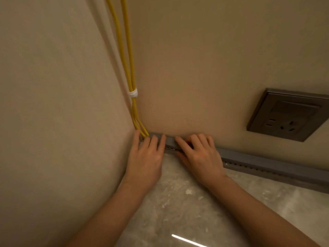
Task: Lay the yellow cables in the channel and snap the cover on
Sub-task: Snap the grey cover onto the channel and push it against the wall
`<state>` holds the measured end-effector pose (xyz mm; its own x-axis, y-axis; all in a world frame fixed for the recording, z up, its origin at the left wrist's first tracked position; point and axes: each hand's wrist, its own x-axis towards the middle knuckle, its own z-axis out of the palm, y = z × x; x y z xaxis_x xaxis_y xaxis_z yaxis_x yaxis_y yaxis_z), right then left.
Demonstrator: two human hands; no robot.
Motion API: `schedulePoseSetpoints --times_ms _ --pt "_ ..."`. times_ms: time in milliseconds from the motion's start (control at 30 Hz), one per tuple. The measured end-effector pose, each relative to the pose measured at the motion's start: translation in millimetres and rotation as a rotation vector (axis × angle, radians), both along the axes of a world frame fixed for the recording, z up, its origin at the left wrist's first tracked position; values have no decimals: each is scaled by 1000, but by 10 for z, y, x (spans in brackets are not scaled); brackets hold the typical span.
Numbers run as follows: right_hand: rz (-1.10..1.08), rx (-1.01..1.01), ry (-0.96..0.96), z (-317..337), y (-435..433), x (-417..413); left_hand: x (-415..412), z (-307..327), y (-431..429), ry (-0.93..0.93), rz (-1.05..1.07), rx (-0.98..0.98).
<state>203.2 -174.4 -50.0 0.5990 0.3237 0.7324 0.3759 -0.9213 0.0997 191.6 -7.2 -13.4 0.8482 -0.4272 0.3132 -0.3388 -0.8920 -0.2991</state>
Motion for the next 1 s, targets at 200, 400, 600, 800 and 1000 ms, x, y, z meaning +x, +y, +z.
schedulePoseSetpoints --times_ms 200,400,600,800,1000 --pt "66 -97 19 -41 15 74 34 -47 98 62 78 66" --pt "257 -38 255 123 -50 3 44 1 -17 146 145 58" --pt "229 63 376 231 -148 -225 65 79 -47 188 132 47" --pt "35 -47 446 77 -360 -426 18 122 130 242 123 145" --pt "31 -25 449 77 -375 -426 10 223 178 243 152 347"
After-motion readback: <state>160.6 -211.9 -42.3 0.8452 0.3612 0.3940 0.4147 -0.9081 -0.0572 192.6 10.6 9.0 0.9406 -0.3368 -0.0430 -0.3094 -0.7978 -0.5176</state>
